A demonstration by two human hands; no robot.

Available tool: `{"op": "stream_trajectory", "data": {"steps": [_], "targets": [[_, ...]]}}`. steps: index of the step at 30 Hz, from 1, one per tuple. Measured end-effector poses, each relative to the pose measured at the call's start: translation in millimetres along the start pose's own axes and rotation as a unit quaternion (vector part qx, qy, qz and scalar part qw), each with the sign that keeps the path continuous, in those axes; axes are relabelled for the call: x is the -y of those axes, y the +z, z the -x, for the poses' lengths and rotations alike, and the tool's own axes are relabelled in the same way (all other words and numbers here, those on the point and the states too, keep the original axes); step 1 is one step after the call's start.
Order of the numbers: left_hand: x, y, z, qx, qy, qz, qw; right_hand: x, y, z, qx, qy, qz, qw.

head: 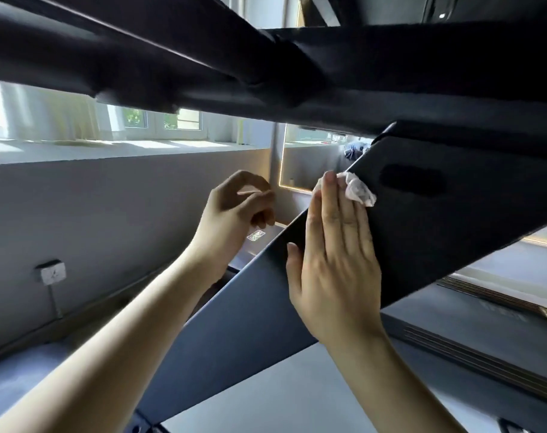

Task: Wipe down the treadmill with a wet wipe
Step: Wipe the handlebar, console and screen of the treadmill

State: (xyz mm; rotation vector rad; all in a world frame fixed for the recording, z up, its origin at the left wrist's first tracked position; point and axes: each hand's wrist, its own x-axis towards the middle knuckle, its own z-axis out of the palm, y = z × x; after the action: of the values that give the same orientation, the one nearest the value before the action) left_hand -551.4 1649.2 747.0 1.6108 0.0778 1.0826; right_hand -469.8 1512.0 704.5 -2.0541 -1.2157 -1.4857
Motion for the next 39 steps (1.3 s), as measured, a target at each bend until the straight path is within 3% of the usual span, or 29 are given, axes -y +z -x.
{"op": "stream_trajectory", "data": {"steps": [3,7,9,11,14,16,19,21,23,25,28,30,33,35,37,39], "targets": [[41.7,-26.8,11.9,-0.002,-0.068,-0.093,0.993,31.6,29.0,29.8,0.079,-0.074,0.025,0.994],[77.7,-43.5,31.8,0.025,-0.168,-0.131,0.977,57.6,60.4,79.0,0.182,-0.243,0.119,0.945],[81.3,-47.6,42.1,0.047,-0.171,-0.146,0.973,41.9,42.1,70.1,0.132,-0.204,0.113,0.964],[79.0,-51.2,50.7,0.073,-0.156,-0.141,0.975,14.4,13.1,48.8,0.058,-0.087,0.07,0.992],[85.0,-55.7,55.8,0.08,-0.145,-0.123,0.978,-11.3,-2.9,36.8,0.003,0.019,0.046,0.999],[92.1,-56.6,55.3,0.085,-0.139,-0.109,0.981,16.0,9.9,43.9,0.065,-0.013,0.036,0.997],[97.6,-52.5,54.7,0.09,-0.141,-0.083,0.982,64.7,57.3,94.8,0.19,-0.193,0.069,0.96],[100.1,-53.3,55.0,0.091,-0.146,-0.069,0.983,64.8,68.7,112.7,0.209,-0.26,0.117,0.935],[102.4,-52.8,55.7,0.08,-0.153,-0.068,0.983,41.5,48.3,102.7,0.141,-0.225,0.123,0.956],[104.8,-50.9,55.3,0.078,-0.153,-0.068,0.983,7.5,15.8,79.5,0.067,-0.108,0.08,0.989],[109.4,-48.3,55.3,0.051,-0.134,-0.081,0.986,-31.4,-7.3,67.7,0.022,0.026,0.061,0.998],[113.3,-48.2,53.2,0.047,-0.133,-0.071,0.987,-5.6,4.7,72.1,0.063,-0.007,0.066,0.996],[113.9,-47.4,49.8,0.041,-0.13,-0.077,0.988,52.2,52.2,113.0,0.182,-0.2,0.072,0.96],[115.8,-48.4,48.4,0.04,-0.114,-0.087,0.989,54.5,65.3,123.9,0.199,-0.264,0.102,0.938],[119.1,-48.5,49.8,0.039,-0.09,-0.098,0.99,30.5,43.7,114.5,0.141,-0.226,0.106,0.958],[121.2,-45.9,53.1,0.036,-0.081,-0.111,0.99,-9.0,9.4,98.4,0.069,-0.119,0.099,0.986]]}}
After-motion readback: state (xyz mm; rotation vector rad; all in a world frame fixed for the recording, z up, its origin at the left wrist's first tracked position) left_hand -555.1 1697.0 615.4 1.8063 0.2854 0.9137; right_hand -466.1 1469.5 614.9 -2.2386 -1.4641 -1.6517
